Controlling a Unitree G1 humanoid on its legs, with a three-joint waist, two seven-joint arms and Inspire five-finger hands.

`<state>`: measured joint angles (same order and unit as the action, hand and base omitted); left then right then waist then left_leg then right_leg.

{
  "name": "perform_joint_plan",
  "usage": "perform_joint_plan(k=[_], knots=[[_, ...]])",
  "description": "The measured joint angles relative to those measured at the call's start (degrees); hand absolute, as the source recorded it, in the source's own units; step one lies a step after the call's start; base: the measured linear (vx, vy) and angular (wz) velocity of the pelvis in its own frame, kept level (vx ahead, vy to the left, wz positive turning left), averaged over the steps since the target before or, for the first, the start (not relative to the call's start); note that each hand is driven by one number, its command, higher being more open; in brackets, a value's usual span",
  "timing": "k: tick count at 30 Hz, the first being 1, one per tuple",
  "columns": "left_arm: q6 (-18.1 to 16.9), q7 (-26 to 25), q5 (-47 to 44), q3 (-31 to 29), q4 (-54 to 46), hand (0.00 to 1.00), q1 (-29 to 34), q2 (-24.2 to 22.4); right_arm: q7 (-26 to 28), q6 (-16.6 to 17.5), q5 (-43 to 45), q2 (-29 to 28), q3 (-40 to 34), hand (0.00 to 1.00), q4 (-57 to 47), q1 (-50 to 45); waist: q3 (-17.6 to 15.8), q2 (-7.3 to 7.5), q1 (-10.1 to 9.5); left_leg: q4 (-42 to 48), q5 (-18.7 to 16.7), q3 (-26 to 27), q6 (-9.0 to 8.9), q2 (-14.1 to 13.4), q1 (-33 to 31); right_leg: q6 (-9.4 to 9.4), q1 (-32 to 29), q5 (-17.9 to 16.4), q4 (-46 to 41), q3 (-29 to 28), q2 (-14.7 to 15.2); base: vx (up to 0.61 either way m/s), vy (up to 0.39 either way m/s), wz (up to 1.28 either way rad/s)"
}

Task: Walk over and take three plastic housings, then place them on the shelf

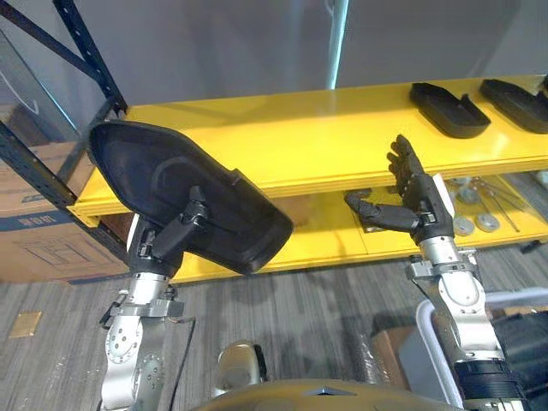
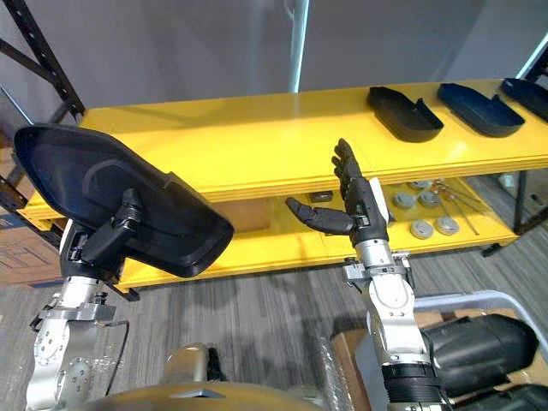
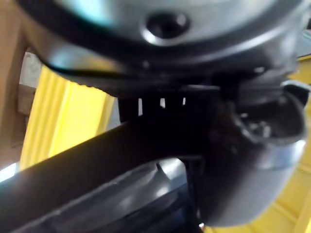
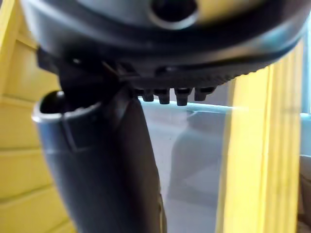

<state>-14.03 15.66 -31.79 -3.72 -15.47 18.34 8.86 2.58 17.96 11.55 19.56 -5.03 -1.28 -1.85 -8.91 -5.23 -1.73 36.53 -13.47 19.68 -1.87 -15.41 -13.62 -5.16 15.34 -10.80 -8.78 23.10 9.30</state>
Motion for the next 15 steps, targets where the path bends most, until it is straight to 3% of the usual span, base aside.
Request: perform_joint_plan(k=[1,2,3,4,5,7,11,15], knots=[[0.0,0.81,0.0,1.01,-0.04,0.0,-0.16,-0.08,-0.86,0.0,-0.28,-0.61,-0.44,1.0,0.01,-0.01,0.03,-0.05,0.53,-3.83,1.23,0.19,-1.42,-0.11,0.12,-0.24,0.21,0.14,-0.04,0.61,0.88,0.19,0.151,0.56],[0.0,2.0,0.06,2.63,-0.14,0.0,-0.46,-0.09,-2.03,0.0,-1.24,-1.28,-1.31,1.0,0.1,-0.09,0.13,-0.23,0.93,-9.92,4.86,0.18,-2.74,-0.01,0.99,-0.96,0.27,0.54,-0.12,1.16,2.07,0.13,0.158,0.25],[0.0,3.05,0.36,4.12,-0.48,0.0,-0.46,-0.09,-3.37,0.01,-2.26,-1.38,-1.72,1.0,0.47,-0.12,0.43,-0.74,1.01,-16.27,11.98,-0.02,-3.83,0.18,2.43,-1.57,0.02,0.73,-0.07,1.46,3.05,0.2,0.292,0.15],[0.13,4.63,0.72,5.6,-0.47,0.0,-1.31,0.28,-5.37,0.01,-3.42,-2.13,-1.68,1.0,1.27,-0.22,0.46,0.48,1.46,-18.82,14.92,0.63,-2.23,3.45,3.8,-3.63,0.14,1.21,-0.15,1.3,6.27,0.16,0.27,0.01],[0.15,5.14,0.68,5.77,-0.47,0.0,-1.65,0.34,-5.87,0.01,-3.62,-2.3,-1.57,1.0,1.41,-0.23,0.32,1.07,1.73,-19.71,14.8,1.15,-1.58,4.73,4.16,-4.79,-0.15,2.22,-0.05,1.38,7.38,0.15,0.272,0.02],[0.43,6.4,0.66,5.19,-0.47,0.0,-3.02,2.12,-7.21,0.02,-4.01,-4.0,-1.04,1.0,1.45,-0.82,-0.15,2.47,1.89,-24.74,15.72,3.71,0.42,7.88,7.11,-4.92,-0.76,6.47,0.19,1.64,10.08,0.12,0.262,-0.19],[0.42,9.05,0.52,2.57,-2.05,0.0,-3.41,5.67,-8.26,0.06,-3.33,-8.51,0.09,1.0,1.0,-2.15,0.3,2.81,1.9,-28.47,15.36,8.0,1.2,8.13,9.95,-4.31,-3.76,12.42,-0.18,1.82,10.92,0.06,0.214,-0.52],[0.43,9.13,0.67,3.79,-2.31,0.0,-6.77,6.78,-7.9,0.04,-3.31,-8.55,2.43,1.0,0.98,-3.74,0.83,4.18,2.54,-30.17,15.41,11.77,1.87,8.85,10.06,-4.67,-6.82,13.96,0.93,2.3,12.07,-0.03,0.091,-0.46]])
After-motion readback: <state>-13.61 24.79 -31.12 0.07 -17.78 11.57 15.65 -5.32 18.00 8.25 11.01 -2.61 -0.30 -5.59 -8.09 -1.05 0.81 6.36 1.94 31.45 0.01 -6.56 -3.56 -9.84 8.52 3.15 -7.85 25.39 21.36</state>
